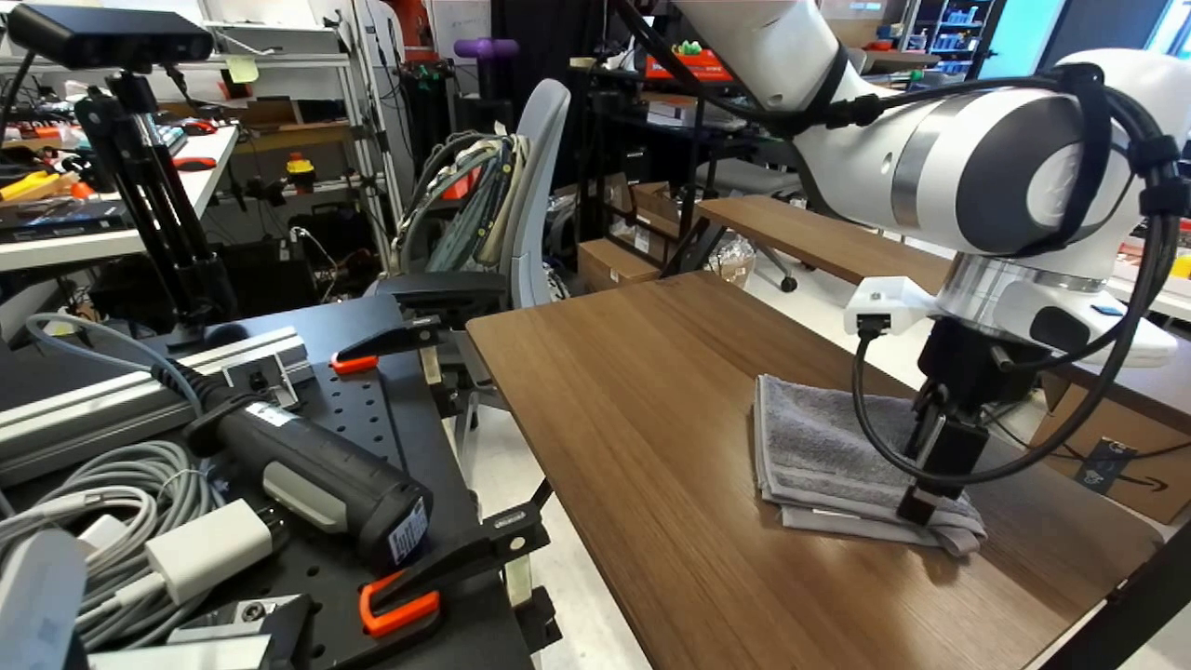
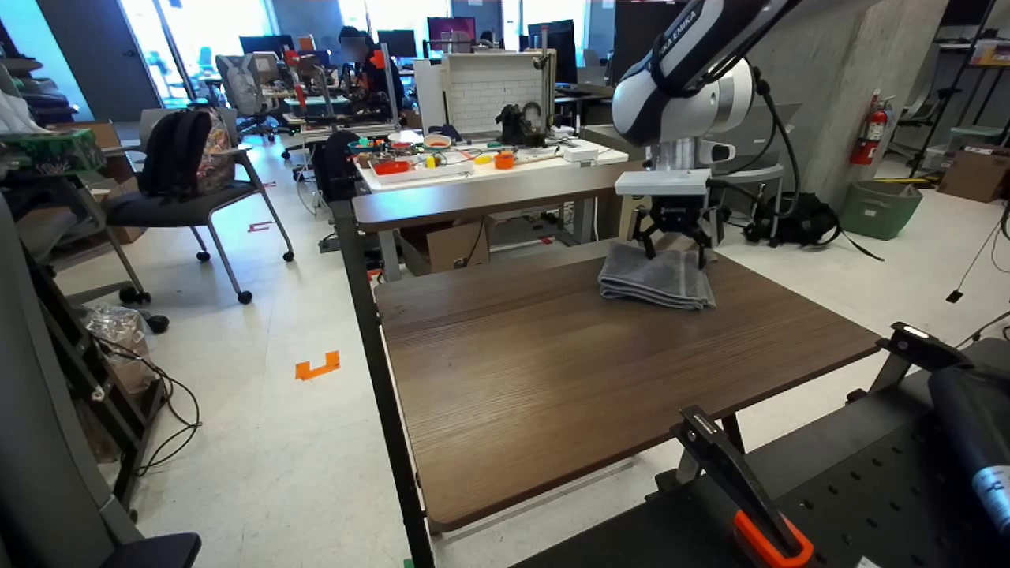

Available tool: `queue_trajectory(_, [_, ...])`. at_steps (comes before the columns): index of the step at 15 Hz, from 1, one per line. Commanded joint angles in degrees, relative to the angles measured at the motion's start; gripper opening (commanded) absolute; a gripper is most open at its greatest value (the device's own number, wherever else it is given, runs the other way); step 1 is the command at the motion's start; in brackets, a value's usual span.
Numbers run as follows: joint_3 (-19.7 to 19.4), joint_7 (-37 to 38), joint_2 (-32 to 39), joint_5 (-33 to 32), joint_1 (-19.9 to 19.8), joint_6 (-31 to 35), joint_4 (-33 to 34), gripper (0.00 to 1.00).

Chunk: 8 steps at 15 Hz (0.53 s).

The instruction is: Move the towel to the right

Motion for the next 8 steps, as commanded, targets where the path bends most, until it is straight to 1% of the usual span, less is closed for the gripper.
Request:
queue_trajectory(1, [1.2, -0.2, -4.8, 0.7, 1.5, 1.2, -4.2, 1.0])
queue_trajectory(5, [1.1, -2.1, -14.2, -0.4, 4.3, 5.4, -15.1, 1.0])
queue_trajectory(7, [0.7, -3.2, -18.3, -1.1, 5.7, 3.3, -19.7, 1.0])
queue_trajectory(8, [1.0, -1.5, -11.5, -0.5, 4.4, 2.8, -10.2, 1.0])
